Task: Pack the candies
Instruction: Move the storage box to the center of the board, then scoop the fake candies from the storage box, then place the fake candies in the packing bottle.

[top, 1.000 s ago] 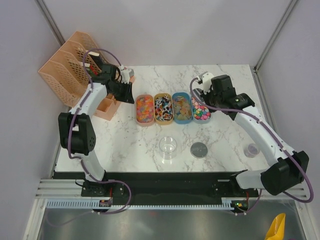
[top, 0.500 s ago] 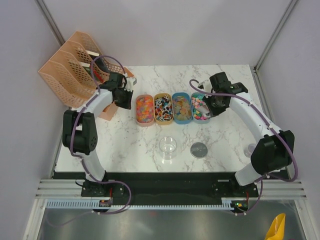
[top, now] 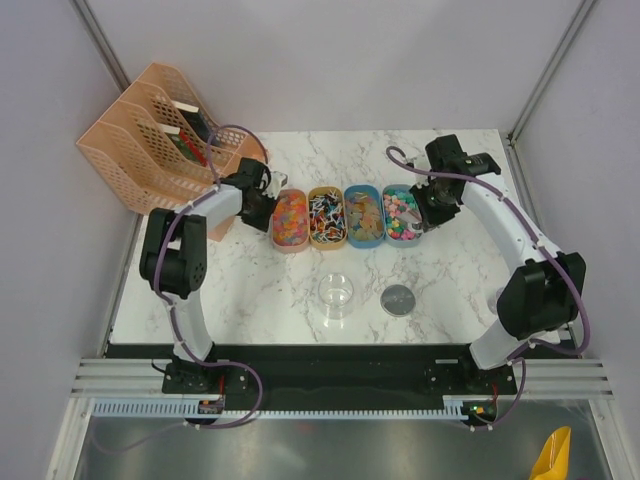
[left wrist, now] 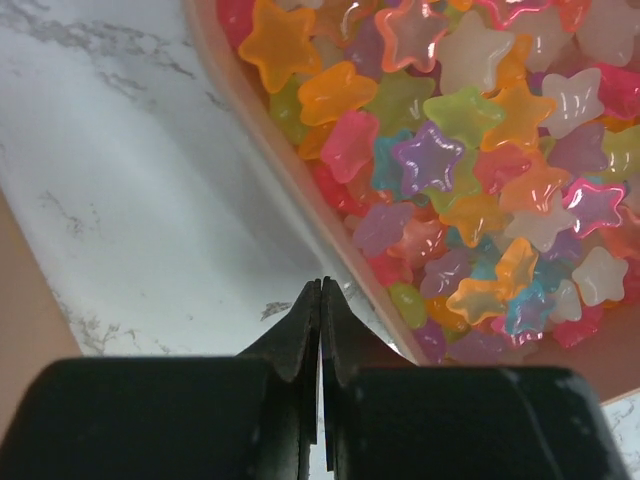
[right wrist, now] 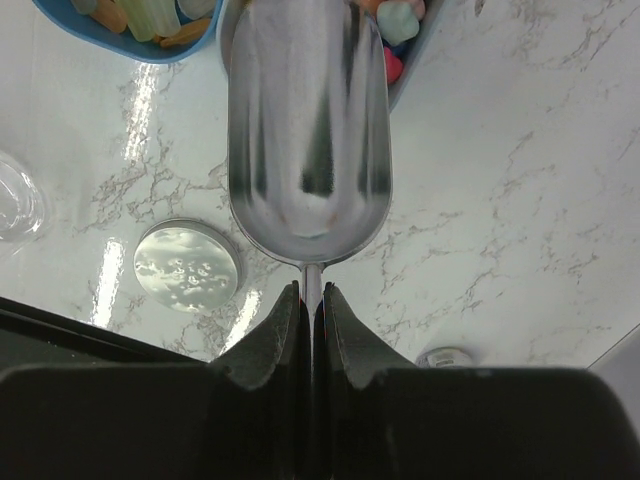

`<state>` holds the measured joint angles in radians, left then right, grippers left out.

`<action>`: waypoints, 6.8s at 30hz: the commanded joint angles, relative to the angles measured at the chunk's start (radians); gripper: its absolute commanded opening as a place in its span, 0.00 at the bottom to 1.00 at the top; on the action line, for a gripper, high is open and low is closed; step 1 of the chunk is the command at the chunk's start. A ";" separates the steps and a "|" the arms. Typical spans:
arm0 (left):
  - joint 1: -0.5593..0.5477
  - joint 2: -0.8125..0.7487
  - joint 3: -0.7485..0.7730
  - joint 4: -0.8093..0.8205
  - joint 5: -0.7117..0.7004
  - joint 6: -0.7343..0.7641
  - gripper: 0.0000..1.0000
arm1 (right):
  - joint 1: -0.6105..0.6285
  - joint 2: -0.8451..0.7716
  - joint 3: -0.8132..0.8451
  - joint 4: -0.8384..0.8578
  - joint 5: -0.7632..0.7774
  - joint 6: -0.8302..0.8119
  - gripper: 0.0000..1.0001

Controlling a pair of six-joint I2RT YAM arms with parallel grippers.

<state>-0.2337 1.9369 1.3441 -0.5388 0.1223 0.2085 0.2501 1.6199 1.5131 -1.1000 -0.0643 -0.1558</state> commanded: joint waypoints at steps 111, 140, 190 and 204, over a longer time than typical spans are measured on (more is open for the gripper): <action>-0.237 -0.185 -0.223 0.042 -0.118 0.061 0.48 | -0.137 0.581 0.251 0.098 -0.080 -0.030 0.00; -0.237 -0.187 -0.148 -0.007 -0.156 0.152 0.47 | -0.135 0.246 -0.171 0.548 -0.034 0.016 0.00; -0.124 -0.526 -0.309 0.048 -0.270 -0.024 0.73 | 0.563 -0.204 -0.188 -0.055 0.149 -0.700 0.00; -0.078 -0.556 -0.336 0.097 -0.266 -0.035 0.73 | 0.614 -0.164 -0.205 -0.124 0.265 -0.709 0.00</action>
<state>-0.3141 1.4261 1.0176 -0.4911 -0.1314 0.2054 0.8474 1.4483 1.2953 -1.1946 0.1524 -0.8539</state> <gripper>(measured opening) 0.728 0.176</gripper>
